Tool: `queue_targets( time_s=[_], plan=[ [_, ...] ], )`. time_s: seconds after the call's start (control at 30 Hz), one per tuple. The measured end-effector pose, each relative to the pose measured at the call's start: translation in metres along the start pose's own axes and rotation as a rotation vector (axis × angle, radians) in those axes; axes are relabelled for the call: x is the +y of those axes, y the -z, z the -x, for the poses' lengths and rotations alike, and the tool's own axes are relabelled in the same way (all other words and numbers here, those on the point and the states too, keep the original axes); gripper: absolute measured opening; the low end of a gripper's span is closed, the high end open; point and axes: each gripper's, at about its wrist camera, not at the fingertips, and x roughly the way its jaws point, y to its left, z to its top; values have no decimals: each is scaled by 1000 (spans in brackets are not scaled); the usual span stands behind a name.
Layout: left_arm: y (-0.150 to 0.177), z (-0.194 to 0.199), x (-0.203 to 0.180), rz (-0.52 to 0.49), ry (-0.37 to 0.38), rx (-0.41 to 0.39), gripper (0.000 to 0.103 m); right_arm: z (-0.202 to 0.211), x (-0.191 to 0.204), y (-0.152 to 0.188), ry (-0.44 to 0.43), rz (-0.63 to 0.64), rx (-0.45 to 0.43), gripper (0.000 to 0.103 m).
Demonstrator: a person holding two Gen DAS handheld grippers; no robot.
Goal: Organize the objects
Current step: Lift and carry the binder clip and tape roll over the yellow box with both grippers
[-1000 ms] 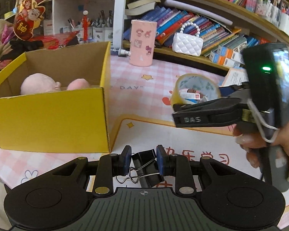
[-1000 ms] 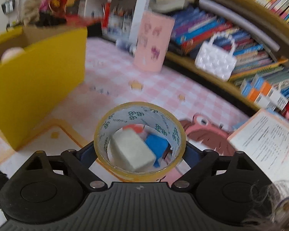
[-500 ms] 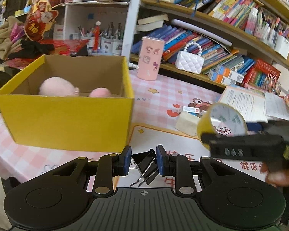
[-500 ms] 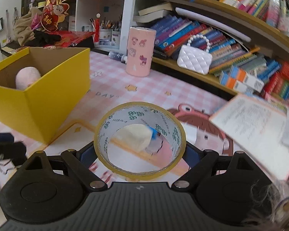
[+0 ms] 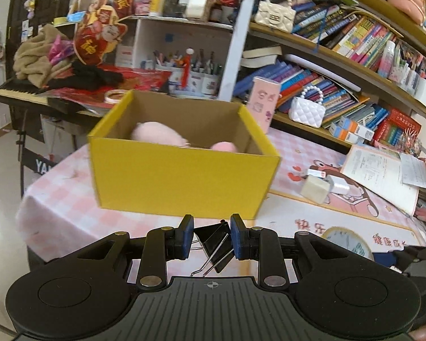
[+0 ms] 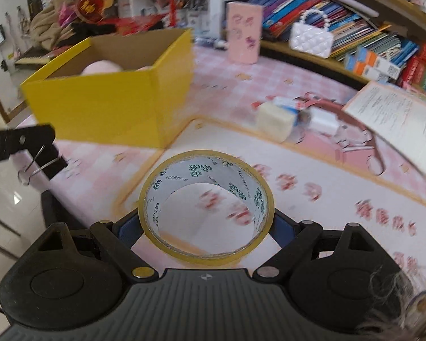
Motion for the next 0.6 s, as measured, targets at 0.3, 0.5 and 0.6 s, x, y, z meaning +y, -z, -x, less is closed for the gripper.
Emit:
queue_targets(
  time_s=[0.3, 0.5, 0.6],
  plan=[
    [5, 33, 51, 11, -23, -19, 26, 6, 68, 13, -65, 7, 31, 90],
    [4, 54, 78, 11, -25, -56, 26, 13, 108, 16, -91, 25, 13, 90],
    [2, 62, 88, 9, -20, -73, 26, 18, 126, 15, -100, 40, -8, 90]
  ],
)
